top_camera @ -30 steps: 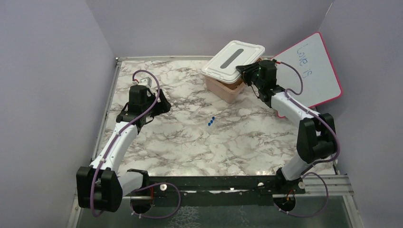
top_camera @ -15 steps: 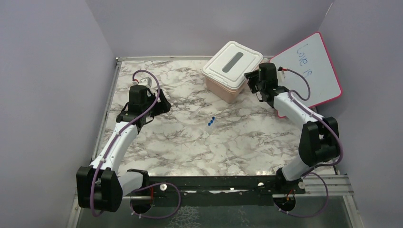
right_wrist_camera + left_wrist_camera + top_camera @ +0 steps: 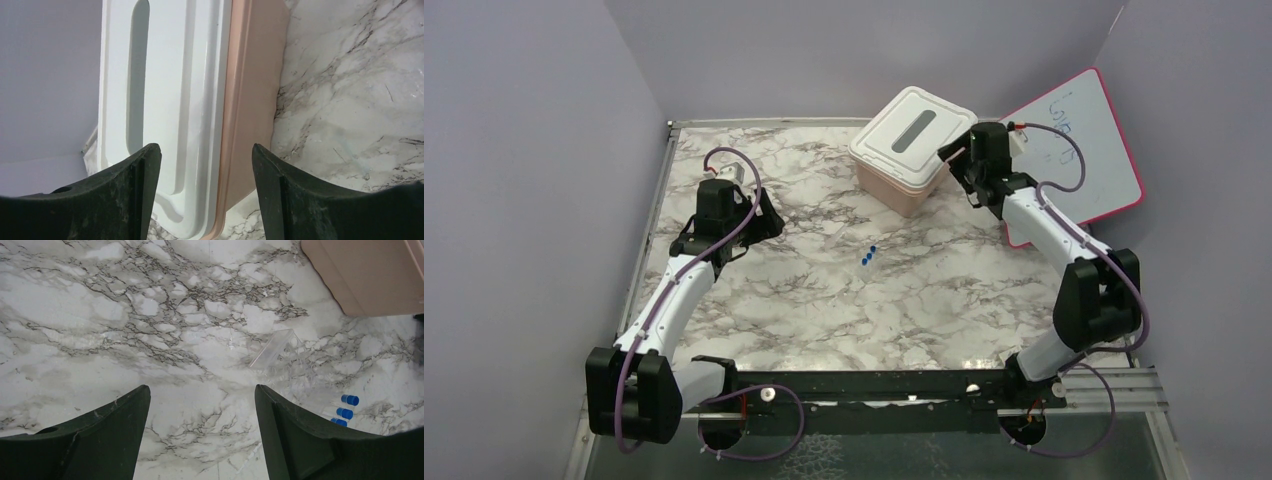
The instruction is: Organize the chemistry lab equipment
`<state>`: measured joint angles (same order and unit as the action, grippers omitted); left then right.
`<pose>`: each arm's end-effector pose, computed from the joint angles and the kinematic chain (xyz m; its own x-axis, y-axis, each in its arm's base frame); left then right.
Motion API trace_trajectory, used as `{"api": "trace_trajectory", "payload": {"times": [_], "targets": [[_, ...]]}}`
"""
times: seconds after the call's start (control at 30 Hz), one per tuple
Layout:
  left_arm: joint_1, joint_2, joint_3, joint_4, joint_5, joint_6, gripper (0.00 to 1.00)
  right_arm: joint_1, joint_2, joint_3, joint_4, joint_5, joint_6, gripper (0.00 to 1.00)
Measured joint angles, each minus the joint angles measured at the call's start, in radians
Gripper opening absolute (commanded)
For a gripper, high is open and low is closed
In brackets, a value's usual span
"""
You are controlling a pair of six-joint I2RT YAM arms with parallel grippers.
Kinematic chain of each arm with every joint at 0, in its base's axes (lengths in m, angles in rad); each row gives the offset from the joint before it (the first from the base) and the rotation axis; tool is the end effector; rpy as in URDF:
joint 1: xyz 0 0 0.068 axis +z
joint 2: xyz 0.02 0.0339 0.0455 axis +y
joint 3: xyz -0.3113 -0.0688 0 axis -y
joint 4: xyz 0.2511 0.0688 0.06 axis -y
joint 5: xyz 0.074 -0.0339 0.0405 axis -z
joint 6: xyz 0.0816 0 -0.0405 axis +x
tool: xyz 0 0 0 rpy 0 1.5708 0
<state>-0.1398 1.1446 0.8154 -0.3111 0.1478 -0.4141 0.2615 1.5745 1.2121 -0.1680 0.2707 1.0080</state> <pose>0.2681 -0.0499 0.2801 -0.6441 -0.3113 -0.6987 -0.0048 0.9151 -0.4032 0.4006 0.0846 0.3147 -0.2830 0.7679 -0.5747 0.3993 0.6391 0.6574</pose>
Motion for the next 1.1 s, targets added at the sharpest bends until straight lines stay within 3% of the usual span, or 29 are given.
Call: {"api": "trace_trajectory", "payload": {"times": [0.2, 0.43, 0.57, 0.83, 1.1], "targets": [[0.0, 0.0, 0.0, 0.0, 0.0, 0.0, 0.79, 0.0, 0.059, 0.031, -0.015, -0.055, -0.084, 0.7], [0.0, 0.0, 0.0, 0.0, 0.0, 0.0, 0.79, 0.0, 0.084, 0.031, -0.028, -0.094, -0.095, 0.52], [0.0, 0.0, 0.0, 0.0, 0.0, 0.0, 0.79, 0.0, 0.076, 0.016, -0.013, -0.102, -0.07, 0.49], [0.0, 0.0, 0.0, 0.0, 0.0, 0.0, 0.79, 0.0, 0.05, -0.033, -0.003, -0.113, -0.066, 0.53], [0.0, 0.0, 0.0, 0.0, 0.0, 0.0, 0.79, -0.002, 0.087, 0.019, -0.044, -0.154, -0.154, 0.66]]}}
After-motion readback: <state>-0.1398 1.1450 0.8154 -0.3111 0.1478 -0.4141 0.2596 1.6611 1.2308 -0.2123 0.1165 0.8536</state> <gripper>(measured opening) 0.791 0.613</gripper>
